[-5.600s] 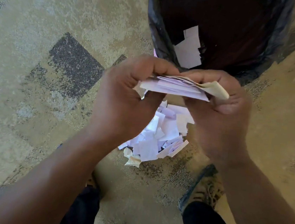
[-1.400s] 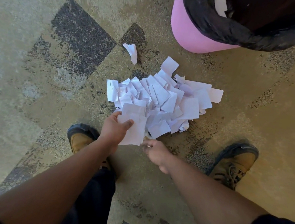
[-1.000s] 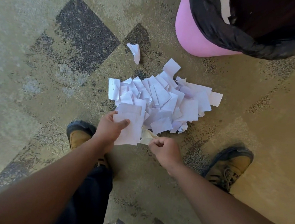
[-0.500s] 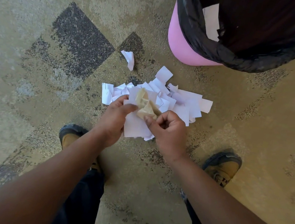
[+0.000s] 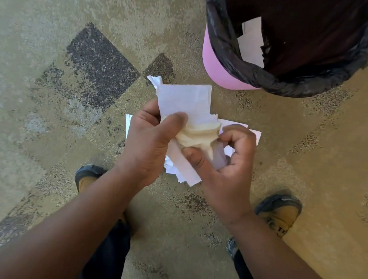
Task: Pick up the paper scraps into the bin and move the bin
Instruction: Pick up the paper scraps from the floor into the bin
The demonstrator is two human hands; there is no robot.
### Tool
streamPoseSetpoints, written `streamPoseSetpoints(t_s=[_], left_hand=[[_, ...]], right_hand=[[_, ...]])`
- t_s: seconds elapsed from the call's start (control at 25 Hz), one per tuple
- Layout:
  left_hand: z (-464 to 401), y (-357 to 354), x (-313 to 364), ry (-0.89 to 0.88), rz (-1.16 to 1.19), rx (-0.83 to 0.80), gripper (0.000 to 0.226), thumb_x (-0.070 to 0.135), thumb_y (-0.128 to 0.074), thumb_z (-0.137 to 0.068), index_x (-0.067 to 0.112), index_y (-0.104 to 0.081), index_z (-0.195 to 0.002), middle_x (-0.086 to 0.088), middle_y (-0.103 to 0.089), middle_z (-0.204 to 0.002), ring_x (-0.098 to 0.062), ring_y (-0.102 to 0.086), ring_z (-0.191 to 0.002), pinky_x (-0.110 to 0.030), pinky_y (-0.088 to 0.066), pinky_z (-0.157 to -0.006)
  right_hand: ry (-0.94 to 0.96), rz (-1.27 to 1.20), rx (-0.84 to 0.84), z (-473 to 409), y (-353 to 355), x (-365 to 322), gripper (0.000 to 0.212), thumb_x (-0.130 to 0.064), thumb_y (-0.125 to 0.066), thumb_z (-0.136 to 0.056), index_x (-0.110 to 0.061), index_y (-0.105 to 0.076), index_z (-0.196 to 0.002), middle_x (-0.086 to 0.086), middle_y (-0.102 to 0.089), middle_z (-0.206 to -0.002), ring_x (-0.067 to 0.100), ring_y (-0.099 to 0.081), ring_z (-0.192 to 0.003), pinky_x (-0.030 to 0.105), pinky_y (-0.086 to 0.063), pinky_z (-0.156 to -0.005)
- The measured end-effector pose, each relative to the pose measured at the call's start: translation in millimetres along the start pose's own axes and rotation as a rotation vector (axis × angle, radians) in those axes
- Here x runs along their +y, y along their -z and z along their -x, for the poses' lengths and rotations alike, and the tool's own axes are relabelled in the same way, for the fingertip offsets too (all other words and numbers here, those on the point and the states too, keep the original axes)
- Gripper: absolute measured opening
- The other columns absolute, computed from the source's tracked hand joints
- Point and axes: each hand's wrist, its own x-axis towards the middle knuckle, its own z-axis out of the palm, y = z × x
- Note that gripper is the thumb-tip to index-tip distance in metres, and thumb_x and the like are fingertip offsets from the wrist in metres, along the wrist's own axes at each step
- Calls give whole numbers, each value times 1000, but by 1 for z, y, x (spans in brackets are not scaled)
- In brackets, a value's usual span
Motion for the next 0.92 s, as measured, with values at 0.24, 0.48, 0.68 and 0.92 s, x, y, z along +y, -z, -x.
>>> streamPoseSetpoints(t_s=[0.24,0.48,0.68,0.92], left_hand=[[-7,-57,50,-153,0,-15,18,-5,-48,-101,3,-62,-109,-7,-69,-87,-20,-65,-75,-30,-55,-64],[-49,-117,94,98,-164,31,17,14,-52,-102,6,-67,-101,-18,-76,-96,-29,-75,-82,-52,-62,-80],[-75,-138,105,291,-73,40,25,12,-48,-103,0,-68,-111,-29,-71,-116,-41,-72,-102,-63,-53,-94],[-76,-133,108,331,-40,-16,23,24,-51,-103,2,-56,-100,-17,-72,-85,-28,-74,-77,-36,-62,-67]], right_hand=[[126,-225,35,-33,7,-63,61,0,-73,-88,-10,-43,-141,12,-62,-132,27,-66,-119,47,-57,-96],[-154,-195,161,-99,40,-101,29,-19,-75,-92,-16,-67,-121,3,-77,-106,29,-75,-96,59,-62,-74],[-460,-371,210,-134,58,-118,20,-11,-72,-92,-13,-69,-112,6,-77,-102,29,-75,-96,48,-65,-71],[-553,-682,295,-140,64,-120,13,-10,-62,-94,-7,-63,-107,21,-62,-125,34,-73,-101,40,-63,-86]])
